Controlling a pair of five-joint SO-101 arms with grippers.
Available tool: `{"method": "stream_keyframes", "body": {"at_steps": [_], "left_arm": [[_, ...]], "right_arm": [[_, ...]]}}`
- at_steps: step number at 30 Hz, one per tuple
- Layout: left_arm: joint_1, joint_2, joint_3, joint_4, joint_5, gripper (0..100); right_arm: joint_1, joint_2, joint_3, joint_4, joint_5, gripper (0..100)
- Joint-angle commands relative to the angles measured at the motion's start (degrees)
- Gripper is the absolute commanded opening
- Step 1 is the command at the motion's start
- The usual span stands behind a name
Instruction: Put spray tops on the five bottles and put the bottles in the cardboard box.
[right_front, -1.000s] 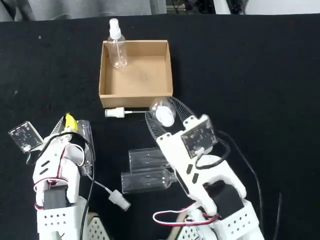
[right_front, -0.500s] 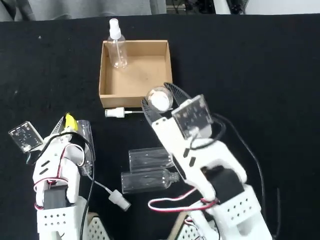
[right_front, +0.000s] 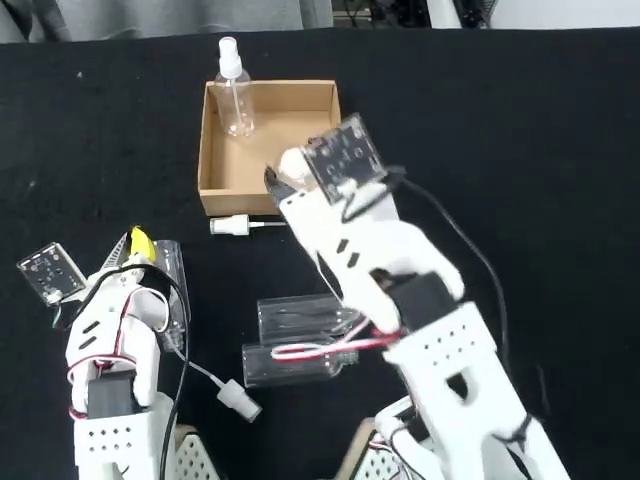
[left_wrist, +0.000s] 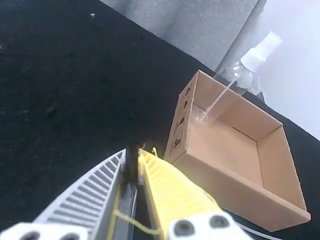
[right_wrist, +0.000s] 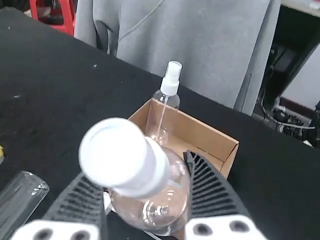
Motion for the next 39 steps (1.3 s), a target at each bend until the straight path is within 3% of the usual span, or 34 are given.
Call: {"method": "stream_keyframes", "body": {"at_steps": [1, 22, 39], "left_arm": [[-0.4, -0.35, 1.27, -1.14, -0.53, 3], [-0.4, -0.26, 1.27, -1.14, -0.53, 3], [-0.4, -0.26, 1.27, -1.14, -0.53, 3]], "right_arm": [[0.88, 4.35, -6.73, -0.7, -2.99, 4.0], [0.88, 28.97, -25.98, -0.7, -11.78, 4.1], [0.7, 47.6, -43.03, -0.7, -14.07, 4.3]]}}
